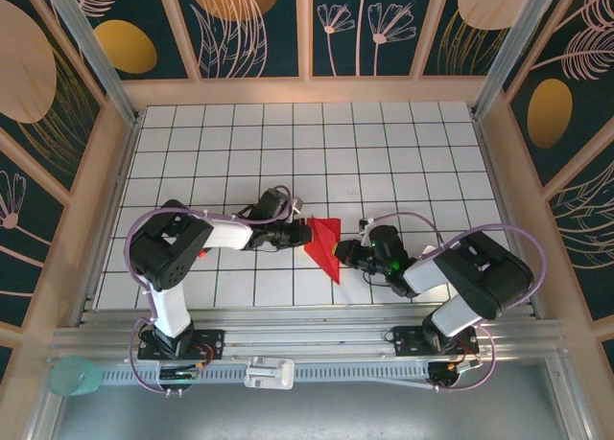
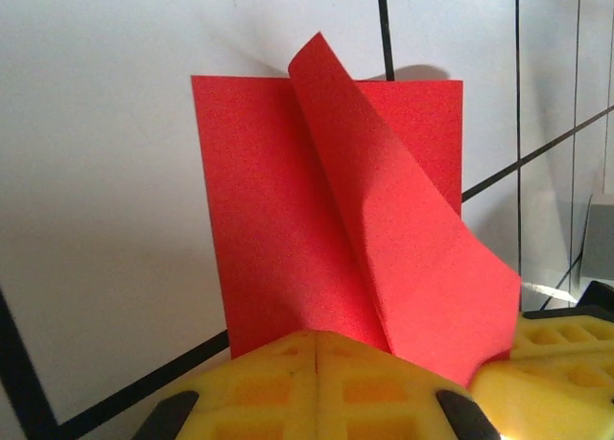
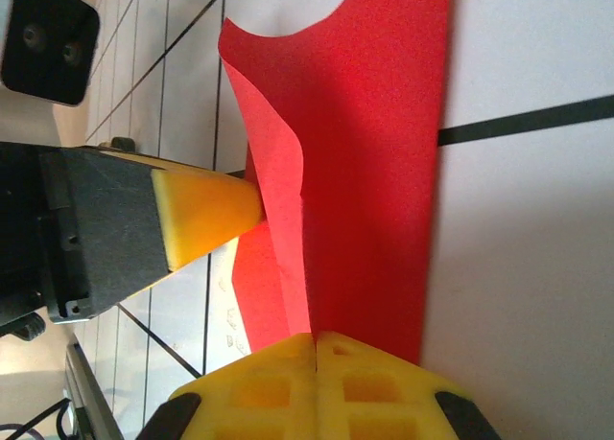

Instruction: Fold a paper plane with a square sheet of paper (pick it up from the middle)

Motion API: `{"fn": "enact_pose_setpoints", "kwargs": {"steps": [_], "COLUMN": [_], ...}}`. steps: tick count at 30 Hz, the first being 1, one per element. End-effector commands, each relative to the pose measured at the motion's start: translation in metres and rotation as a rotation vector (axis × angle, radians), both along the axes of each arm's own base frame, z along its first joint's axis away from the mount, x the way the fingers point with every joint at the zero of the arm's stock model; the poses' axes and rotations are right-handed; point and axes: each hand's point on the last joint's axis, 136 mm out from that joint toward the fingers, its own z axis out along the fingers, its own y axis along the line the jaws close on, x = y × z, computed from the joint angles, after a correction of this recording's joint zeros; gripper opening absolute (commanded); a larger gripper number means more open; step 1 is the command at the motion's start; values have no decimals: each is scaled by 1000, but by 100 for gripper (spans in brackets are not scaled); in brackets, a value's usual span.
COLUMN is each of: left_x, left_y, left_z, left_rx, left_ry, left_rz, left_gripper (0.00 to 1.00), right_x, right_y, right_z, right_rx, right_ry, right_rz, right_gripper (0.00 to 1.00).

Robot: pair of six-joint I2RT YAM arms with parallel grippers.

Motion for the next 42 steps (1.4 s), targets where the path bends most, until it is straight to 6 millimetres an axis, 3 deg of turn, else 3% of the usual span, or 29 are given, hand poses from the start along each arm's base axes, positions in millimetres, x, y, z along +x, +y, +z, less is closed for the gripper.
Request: {"fn": "enact_pose_setpoints", "kwargs": {"steps": [1,18,28,37,42], "left_x": [-22,-18,5,14,17], "left_y": [37,32,6,1,-13], "left_z": [-58,-49,-6,18,46], "left_rx": [226,192,84,61,-55], "left_ry": [85,69,6,-37,-85], "left_rz": [22,28,31,38,22], "left_gripper": [0,0,2,3,7], "right_x": [1,-4,-10,-9,-10], "right_y": [-4,-13,-21,-24,-23], "right_z": [2,-26,-46,-40,-41], "right_rx": [-8,-107,-212,-204,-195], "right_ry": [-17,65,125,94,90], "right_rz": [-35,-58,-72,-89,-79], "right_gripper": [0,0,0,0,0]}}
